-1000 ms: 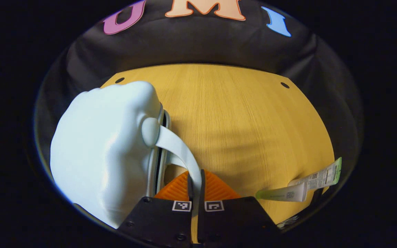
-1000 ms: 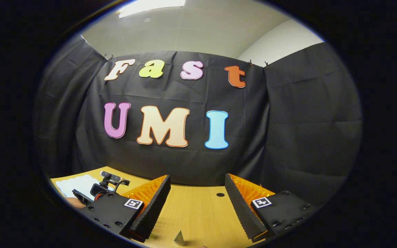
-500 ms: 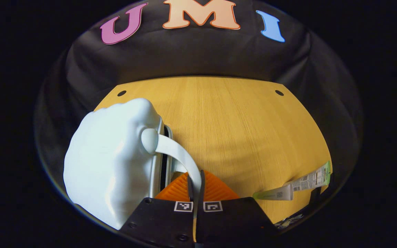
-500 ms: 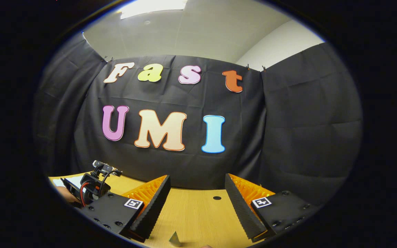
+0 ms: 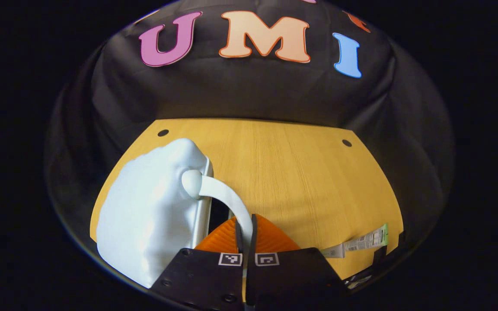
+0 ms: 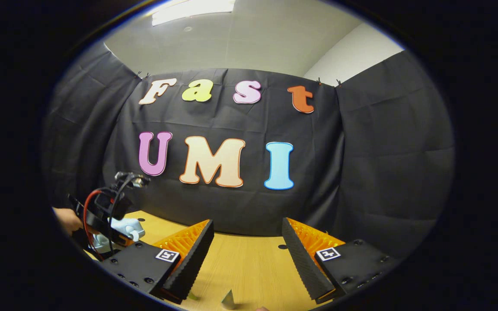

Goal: First open the suitcase, pack the skin care products into it, and then close the suitcase.

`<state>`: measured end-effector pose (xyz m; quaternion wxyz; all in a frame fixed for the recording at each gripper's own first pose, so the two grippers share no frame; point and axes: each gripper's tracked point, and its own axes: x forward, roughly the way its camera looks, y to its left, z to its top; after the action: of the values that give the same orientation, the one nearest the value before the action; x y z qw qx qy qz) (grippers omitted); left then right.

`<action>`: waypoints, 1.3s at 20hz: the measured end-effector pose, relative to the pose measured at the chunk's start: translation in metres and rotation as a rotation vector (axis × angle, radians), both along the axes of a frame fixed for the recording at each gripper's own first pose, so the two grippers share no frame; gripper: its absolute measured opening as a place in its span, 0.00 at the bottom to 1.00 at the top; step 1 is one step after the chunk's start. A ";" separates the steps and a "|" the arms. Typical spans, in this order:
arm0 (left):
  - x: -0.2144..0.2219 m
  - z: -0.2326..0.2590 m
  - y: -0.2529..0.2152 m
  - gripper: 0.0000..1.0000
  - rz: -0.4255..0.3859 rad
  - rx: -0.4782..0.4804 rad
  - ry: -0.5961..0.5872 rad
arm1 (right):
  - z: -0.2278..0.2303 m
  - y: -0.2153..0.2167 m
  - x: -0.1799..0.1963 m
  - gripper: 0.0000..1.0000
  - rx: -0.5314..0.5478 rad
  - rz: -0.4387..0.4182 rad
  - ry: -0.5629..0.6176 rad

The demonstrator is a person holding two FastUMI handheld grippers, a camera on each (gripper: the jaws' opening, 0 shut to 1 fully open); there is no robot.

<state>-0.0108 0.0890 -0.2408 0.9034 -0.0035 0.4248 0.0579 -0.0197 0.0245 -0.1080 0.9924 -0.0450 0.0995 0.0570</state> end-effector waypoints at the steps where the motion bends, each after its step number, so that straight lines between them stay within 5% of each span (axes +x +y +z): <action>1: 0.002 0.009 0.005 0.00 0.000 0.002 -0.004 | 0.000 0.001 0.001 0.99 -0.001 -0.003 -0.003; 26: -0.005 0.142 0.171 0.00 0.073 0.120 -0.166 | -0.008 0.078 0.012 0.98 0.037 0.034 -0.006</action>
<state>-0.0160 0.2599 -0.0984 0.9314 0.0306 0.3437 0.1156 -0.0073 0.1023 -0.1163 0.9923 -0.0284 0.0945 0.0755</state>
